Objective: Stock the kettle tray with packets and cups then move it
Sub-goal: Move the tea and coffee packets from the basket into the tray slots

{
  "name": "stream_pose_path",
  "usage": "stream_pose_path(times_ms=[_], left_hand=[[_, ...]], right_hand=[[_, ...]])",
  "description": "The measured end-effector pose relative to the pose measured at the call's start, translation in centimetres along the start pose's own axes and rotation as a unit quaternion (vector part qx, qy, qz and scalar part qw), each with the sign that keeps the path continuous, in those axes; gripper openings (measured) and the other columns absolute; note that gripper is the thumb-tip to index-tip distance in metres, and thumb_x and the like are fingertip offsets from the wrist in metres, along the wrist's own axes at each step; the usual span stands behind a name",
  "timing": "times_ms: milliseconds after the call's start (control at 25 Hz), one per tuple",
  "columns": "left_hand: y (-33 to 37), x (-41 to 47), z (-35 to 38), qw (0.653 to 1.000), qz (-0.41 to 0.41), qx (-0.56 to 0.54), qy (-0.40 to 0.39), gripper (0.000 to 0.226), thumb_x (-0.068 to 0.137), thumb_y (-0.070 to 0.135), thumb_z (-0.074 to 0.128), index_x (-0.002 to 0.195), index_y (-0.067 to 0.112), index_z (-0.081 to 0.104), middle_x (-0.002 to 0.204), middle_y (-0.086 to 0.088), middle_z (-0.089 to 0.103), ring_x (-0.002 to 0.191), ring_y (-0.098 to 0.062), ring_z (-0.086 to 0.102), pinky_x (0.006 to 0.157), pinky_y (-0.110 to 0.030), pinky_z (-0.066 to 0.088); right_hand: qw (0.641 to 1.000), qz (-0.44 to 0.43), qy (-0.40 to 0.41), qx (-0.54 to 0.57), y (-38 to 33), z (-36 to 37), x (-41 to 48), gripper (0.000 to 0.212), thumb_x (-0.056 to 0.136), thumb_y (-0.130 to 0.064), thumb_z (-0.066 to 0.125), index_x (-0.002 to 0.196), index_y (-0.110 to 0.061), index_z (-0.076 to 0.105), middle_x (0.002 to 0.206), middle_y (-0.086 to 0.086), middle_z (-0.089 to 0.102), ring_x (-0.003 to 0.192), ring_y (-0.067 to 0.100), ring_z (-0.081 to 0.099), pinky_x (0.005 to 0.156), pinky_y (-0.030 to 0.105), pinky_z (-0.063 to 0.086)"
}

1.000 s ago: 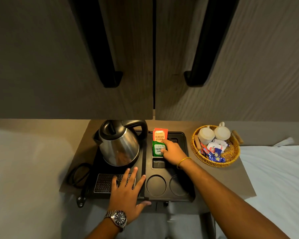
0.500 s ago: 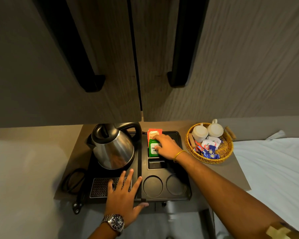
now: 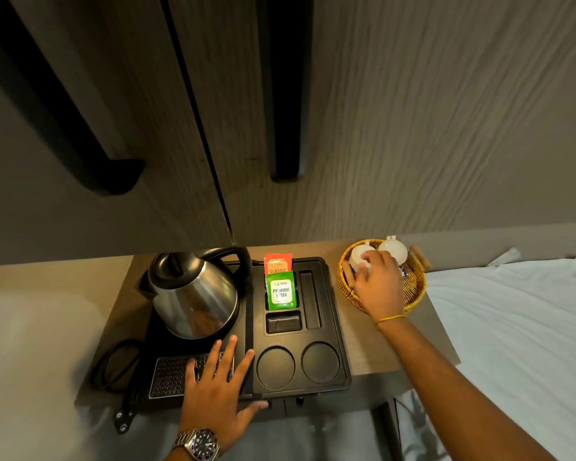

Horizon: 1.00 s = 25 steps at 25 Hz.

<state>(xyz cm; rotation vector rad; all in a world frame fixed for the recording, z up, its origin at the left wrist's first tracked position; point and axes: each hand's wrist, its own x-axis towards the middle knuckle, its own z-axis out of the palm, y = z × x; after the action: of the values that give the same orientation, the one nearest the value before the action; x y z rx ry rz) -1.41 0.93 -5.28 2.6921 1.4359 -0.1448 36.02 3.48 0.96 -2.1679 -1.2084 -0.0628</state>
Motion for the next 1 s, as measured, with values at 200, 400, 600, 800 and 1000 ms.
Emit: stream_pose_path(times_ms=[200, 400, 600, 800, 1000], left_hand=[[-0.2, 0.1, 0.4, 1.0, -0.002, 0.007, -0.001, 0.101, 0.072, 0.097, 0.041, 0.154, 0.038, 0.037, 0.168, -0.005, 0.027, 0.15, -0.032, 0.035, 0.101, -0.071, 0.038], [-0.2, 0.3, 0.6, 1.0, 0.002, 0.023, 0.002, 0.101, 0.071, 0.097, 0.041, 0.153, 0.038, 0.04, 0.166, -0.005, 0.032, 0.148, -0.032, 0.037, 0.1, -0.072, 0.039], [0.2, 0.3, 0.1, 1.0, 0.0, 0.028, 0.008, 0.1, 0.071, 0.096, 0.041, 0.151, 0.036, 0.045, 0.164, -0.006, 0.036, 0.147, -0.032, 0.037, 0.099, -0.071, 0.04], [0.1, 0.1, 0.0, 1.0, -0.002, 0.029, 0.001, 0.1, 0.071, 0.096, 0.041, 0.151, 0.035, 0.044, 0.165, -0.007, 0.035, 0.146, -0.034, 0.04, 0.1, -0.072, 0.04], [0.0, 0.0, 0.1, 1.0, -0.003, 0.02, 0.002, 0.1, 0.073, 0.095, 0.041, 0.153, 0.036, 0.041, 0.167, -0.006, 0.03, 0.149, -0.033, 0.036, 0.101, -0.07, 0.037]], right_hand=[[0.976, 0.195, -0.086, -0.045, 5.8, -1.6, 1.1, 0.039, 0.087, -0.023, 0.07, 0.124, -0.012, 0.061, 0.133, 0.017, 0.065, 0.123, 0.043, 0.056, 0.1, 0.054, 0.048], [0.969, 0.233, -0.074, 0.028, 5.3, -0.9, 1.5, 0.032, 0.084, -0.025, 0.074, 0.112, -0.017, 0.06, 0.116, 0.013, 0.069, 0.113, 0.039, 0.062, 0.098, 0.052, 0.049], [0.976, 0.2, -0.078, 0.031, 5.0, -0.5, 1.1, 0.031, 0.085, -0.022, 0.074, 0.113, -0.02, 0.06, 0.11, 0.013, 0.071, 0.104, 0.036, 0.067, 0.084, 0.045, 0.059], [0.986, 0.139, -0.091, -0.024, 5.7, -0.7, 1.3, 0.011, 0.09, -0.024, 0.069, 0.101, -0.023, 0.074, 0.104, 0.009, 0.075, 0.101, 0.032, 0.067, 0.091, 0.045, 0.057], [0.985, 0.06, -0.131, -0.096, 6.2, -0.9, 1.7, 0.011, 0.091, -0.026, 0.073, 0.097, -0.018, 0.078, 0.107, 0.01, 0.075, 0.104, 0.029, 0.066, 0.093, 0.045, 0.057]])
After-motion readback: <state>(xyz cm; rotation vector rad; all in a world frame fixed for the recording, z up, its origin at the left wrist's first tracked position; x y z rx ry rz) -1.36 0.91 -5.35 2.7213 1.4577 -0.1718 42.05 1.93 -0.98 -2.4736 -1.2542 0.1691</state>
